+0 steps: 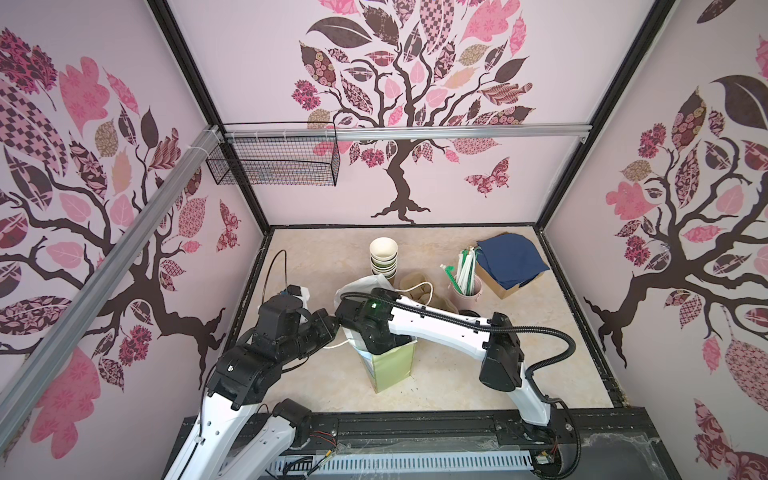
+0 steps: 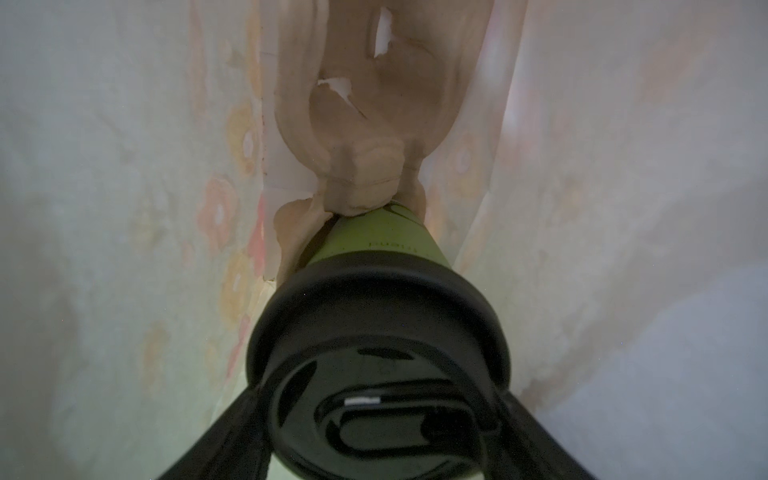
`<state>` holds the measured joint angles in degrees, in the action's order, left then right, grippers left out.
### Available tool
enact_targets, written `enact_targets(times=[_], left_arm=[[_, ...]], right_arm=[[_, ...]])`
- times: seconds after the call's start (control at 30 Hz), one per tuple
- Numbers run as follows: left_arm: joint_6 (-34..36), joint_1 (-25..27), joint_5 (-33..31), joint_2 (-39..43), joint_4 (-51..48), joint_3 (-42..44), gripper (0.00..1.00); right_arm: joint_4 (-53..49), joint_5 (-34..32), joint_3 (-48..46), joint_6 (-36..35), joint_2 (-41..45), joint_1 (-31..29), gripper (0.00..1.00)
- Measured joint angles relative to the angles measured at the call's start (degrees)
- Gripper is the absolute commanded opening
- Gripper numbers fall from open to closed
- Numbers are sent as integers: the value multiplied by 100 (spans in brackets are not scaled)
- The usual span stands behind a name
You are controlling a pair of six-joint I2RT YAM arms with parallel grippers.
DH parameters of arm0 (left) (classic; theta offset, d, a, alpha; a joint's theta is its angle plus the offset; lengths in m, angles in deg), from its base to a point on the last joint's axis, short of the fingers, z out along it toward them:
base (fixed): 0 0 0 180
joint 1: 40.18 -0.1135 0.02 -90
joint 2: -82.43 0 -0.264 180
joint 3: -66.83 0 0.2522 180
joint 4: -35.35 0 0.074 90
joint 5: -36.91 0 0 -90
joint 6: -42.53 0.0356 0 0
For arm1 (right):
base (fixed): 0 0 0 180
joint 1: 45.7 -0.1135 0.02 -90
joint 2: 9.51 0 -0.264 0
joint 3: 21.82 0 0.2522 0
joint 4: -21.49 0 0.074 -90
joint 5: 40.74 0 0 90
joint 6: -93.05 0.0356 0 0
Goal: Pack the takeout coffee
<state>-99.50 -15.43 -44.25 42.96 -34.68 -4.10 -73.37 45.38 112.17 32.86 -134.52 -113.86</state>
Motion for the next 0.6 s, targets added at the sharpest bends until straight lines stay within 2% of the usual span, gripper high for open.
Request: enact_targets(times=[0.27,0.6], left_arm=[[4,0,0,-7,2,0,0],[17,0,2,-4,0,0,0]], right_arm=[[-22,79,70,74,-20,7,80],[-15,177,138,168,-20,4,80]])
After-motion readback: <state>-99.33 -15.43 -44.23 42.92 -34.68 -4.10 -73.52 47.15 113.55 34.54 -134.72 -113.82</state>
